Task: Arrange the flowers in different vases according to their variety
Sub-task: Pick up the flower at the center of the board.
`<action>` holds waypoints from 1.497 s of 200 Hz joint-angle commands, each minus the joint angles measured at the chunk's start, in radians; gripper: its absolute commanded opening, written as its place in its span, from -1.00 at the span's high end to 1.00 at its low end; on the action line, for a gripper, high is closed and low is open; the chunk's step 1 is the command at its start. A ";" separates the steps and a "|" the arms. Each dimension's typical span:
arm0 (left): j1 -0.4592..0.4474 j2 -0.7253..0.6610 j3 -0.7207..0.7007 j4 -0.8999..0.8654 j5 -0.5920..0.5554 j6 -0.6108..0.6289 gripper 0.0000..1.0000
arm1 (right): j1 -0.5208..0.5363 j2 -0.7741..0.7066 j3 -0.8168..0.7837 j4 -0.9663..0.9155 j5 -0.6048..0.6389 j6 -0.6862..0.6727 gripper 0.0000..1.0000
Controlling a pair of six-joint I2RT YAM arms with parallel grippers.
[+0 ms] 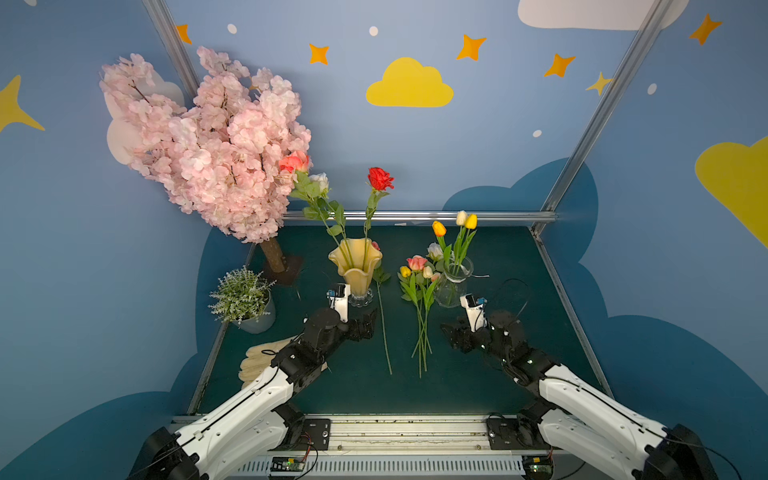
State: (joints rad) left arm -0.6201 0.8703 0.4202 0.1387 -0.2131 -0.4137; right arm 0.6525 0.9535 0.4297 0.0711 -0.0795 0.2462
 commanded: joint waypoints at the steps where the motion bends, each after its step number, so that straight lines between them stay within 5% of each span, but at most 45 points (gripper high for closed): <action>1: -0.001 -0.004 -0.008 0.105 -0.055 -0.010 -1.00 | 0.043 0.095 0.090 -0.047 0.053 -0.017 -0.25; 24: -0.001 -0.001 0.008 0.075 -0.052 0.031 -1.00 | 0.067 0.210 0.179 -0.132 0.113 0.055 0.10; 81: -0.001 -0.019 0.003 0.070 -0.062 0.034 -1.00 | 0.109 0.404 0.268 -0.143 0.248 0.310 0.20; 153: -0.001 -0.029 0.002 0.068 -0.055 0.032 -1.00 | 0.121 0.627 0.400 -0.098 0.293 0.358 0.49; 249: -0.001 -0.030 0.002 0.071 -0.048 0.031 -1.00 | 0.123 0.813 0.551 -0.214 0.381 0.359 0.68; 299: -0.001 -0.030 0.002 0.073 -0.046 0.031 -1.00 | 0.123 0.843 0.585 -0.265 0.408 0.372 0.54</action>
State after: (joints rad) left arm -0.6201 0.8501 0.4080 0.1883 -0.2623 -0.3916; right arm 0.7696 1.7790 0.9867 -0.1394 0.2962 0.6067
